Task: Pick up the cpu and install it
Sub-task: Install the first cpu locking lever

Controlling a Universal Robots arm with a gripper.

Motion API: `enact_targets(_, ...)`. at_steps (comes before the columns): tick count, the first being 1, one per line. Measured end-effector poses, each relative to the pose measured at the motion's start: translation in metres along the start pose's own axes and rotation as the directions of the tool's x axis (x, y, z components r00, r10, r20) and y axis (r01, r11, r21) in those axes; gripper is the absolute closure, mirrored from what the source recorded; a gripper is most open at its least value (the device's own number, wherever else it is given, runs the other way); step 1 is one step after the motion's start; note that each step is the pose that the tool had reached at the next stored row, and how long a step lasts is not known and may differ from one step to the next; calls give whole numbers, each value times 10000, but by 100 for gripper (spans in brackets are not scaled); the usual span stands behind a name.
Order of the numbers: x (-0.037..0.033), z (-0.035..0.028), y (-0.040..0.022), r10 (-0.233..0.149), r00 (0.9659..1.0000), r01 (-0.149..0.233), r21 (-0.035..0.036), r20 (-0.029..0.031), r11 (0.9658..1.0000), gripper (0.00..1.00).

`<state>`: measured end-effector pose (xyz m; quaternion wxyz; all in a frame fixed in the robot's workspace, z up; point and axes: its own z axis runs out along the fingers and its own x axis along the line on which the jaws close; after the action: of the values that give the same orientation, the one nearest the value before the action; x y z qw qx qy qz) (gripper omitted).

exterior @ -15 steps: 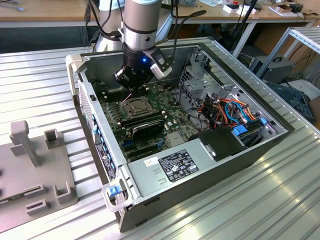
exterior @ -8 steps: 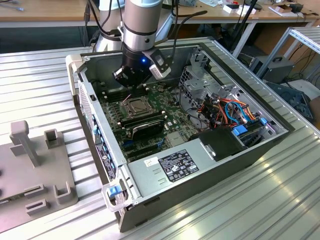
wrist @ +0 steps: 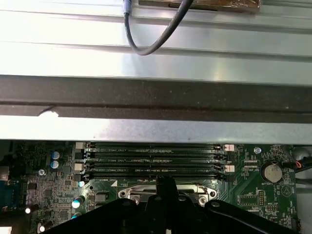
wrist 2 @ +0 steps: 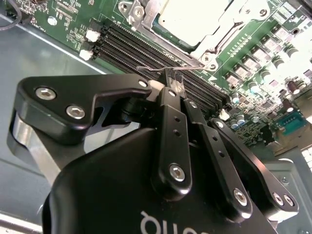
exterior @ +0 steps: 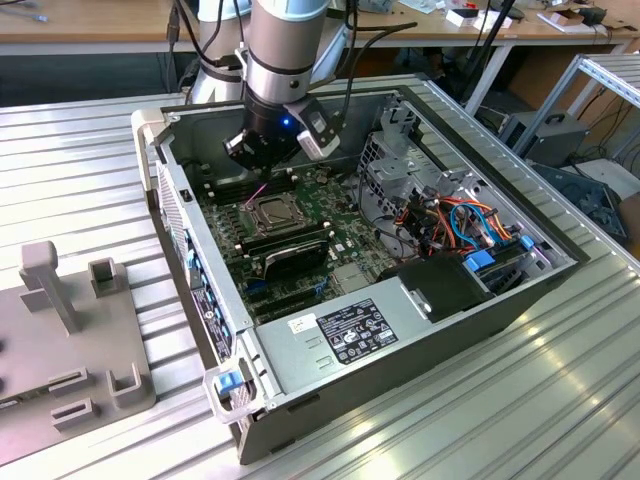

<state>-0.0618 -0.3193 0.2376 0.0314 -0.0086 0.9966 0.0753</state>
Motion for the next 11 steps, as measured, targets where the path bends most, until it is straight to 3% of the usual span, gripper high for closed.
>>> enact_targets(7, 1, 15, -2, 0, 10000, 0, -22, 1, 10000, 89)
enact_targets(8, 1, 17, -3, 1, 10000, -1, -37, 3, 10000, 89)
enact_targets(9, 1, 20, -3, 3, 10000, -3, -113, 10, 9999, 89)
enact_targets(11, 2, 20, -3, 8, 10000, -8, -170, 13, 9999, 89)
